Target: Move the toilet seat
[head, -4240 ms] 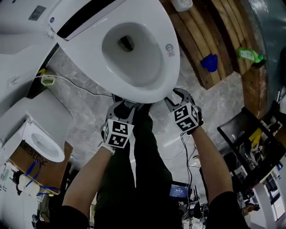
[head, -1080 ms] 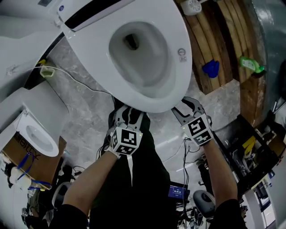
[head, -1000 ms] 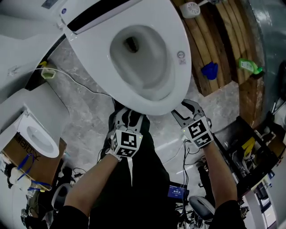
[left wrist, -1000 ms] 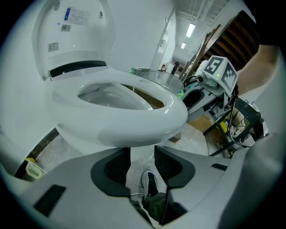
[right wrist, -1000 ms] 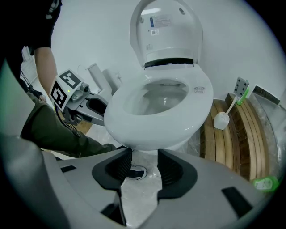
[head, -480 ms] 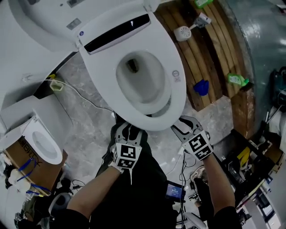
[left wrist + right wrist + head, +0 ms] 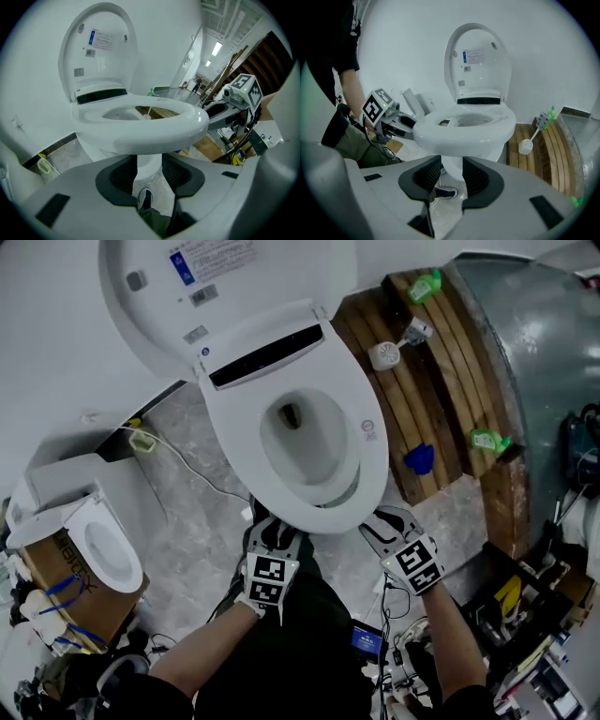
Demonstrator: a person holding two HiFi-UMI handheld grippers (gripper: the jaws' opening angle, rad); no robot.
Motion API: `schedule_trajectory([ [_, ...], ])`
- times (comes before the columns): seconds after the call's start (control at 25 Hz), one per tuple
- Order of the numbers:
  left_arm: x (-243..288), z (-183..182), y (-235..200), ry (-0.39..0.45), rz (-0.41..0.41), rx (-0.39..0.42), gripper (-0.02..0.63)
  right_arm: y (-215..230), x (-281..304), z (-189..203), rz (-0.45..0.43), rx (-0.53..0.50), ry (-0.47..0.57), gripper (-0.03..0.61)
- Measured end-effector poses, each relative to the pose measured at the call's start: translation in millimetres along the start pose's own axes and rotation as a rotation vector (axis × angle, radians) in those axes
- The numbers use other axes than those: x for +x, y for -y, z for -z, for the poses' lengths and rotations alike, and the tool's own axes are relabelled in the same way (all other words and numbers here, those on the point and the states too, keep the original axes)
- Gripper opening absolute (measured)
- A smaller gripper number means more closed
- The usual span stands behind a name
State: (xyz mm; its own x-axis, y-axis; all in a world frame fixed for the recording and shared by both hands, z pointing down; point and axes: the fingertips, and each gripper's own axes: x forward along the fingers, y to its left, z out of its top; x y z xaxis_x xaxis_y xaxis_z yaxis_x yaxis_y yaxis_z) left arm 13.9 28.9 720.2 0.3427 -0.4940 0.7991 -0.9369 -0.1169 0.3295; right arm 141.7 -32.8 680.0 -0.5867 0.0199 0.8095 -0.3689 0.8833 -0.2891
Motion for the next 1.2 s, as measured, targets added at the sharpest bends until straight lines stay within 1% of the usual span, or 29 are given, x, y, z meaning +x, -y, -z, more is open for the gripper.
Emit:
schedule_trajectory([
  [0.08,-8.8,-8.0,0.2,0.002,-0.001,0.012,0.172,-1.0,-8.2,-11.4,0.007,0.019,0.014,0.161],
  [0.12,-13.8,-11.2,0.0,0.0,-0.003,0.005,0.172,-2.1,-11.6,-15.8,0.014,0.025,0.012,0.162],
  [0.24,-29.8,-21.6,-1.0,0.008,-0.021,-0.053,0.172,-5.2,-20.8,-28.0,0.039,0.009,-0.005,0.163],
  [0.32,-39.5,-30.2,-1.0,0.024,-0.042,-0.072,0.173,-6.6,-27.6,-39.3,0.043,0.005,0.01,0.163],
  [0.52,-58.3,-49.5,-0.9,0.056,-0.089,-0.061,0.173,-6.8,-39.9,-63.2,0.041,0.013,0.049,0.161],
  [0.84,-83.7,-82.4,-5.2,0.135,-0.159,-0.099,0.172,-6.3,-59.8,-104.3,0.034,0.062,0.124,0.16],
  [0.96,-94.4,-96.1,-7.7,0.162,-0.183,-0.11,0.172,-6.4,-67.3,-121.6,0.049,0.047,0.116,0.155],
  [1.08,-104.4,-110.9,-9.6,0.188,-0.201,-0.101,0.172,-6.1,-71.9,-139.8,0.07,0.021,0.096,0.155],
  [1.2,-113.7,-124.0,-15.2,0.211,-0.216,-0.084,0.17,-6.6,-74.4,-160.4,0.057,0.054,0.119,0.153],
])
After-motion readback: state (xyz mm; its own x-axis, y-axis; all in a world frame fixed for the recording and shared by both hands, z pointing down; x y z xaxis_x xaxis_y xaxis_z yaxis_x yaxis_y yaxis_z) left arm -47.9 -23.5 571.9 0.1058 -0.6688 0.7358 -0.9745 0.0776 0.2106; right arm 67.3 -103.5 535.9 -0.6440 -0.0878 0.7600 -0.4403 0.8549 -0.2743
